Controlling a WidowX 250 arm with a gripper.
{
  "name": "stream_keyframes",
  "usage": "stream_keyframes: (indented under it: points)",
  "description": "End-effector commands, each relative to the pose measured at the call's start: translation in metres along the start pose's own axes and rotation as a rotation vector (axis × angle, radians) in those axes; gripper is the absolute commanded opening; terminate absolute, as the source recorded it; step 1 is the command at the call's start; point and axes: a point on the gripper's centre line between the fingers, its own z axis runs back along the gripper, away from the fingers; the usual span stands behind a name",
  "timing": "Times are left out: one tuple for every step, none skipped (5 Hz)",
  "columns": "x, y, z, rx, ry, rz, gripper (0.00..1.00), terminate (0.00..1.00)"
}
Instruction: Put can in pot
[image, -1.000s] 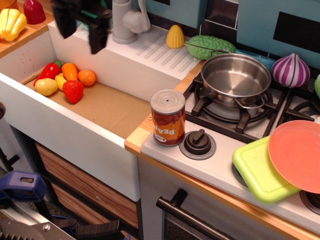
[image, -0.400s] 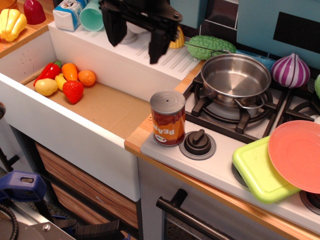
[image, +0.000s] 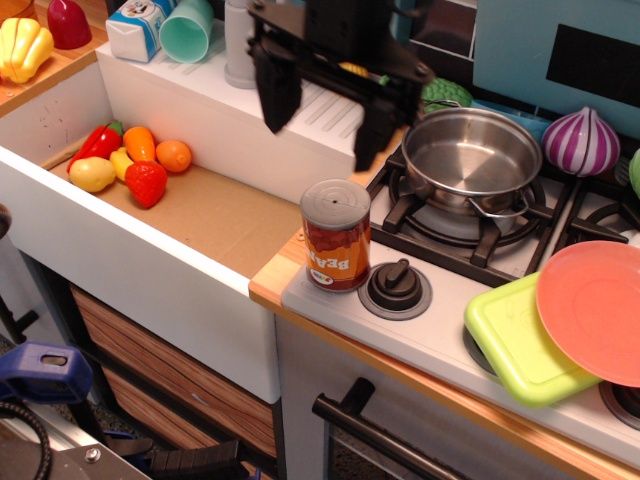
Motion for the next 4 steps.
stream_keyframes:
  points:
    - [0.004,-0.017,-0.002,-0.01,-0.087,0.016,1.0,0.0]
    - [0.01,-0.017,-0.015,-0.006,-0.118,0.008,1.0,0.0]
    - [0.011,-0.012,-0.022,-0.021,-0.118,-0.003,1.0,0.0]
    - [0.011,-0.007,-0.029,-0.033,-0.115,-0.011,1.0,0.0]
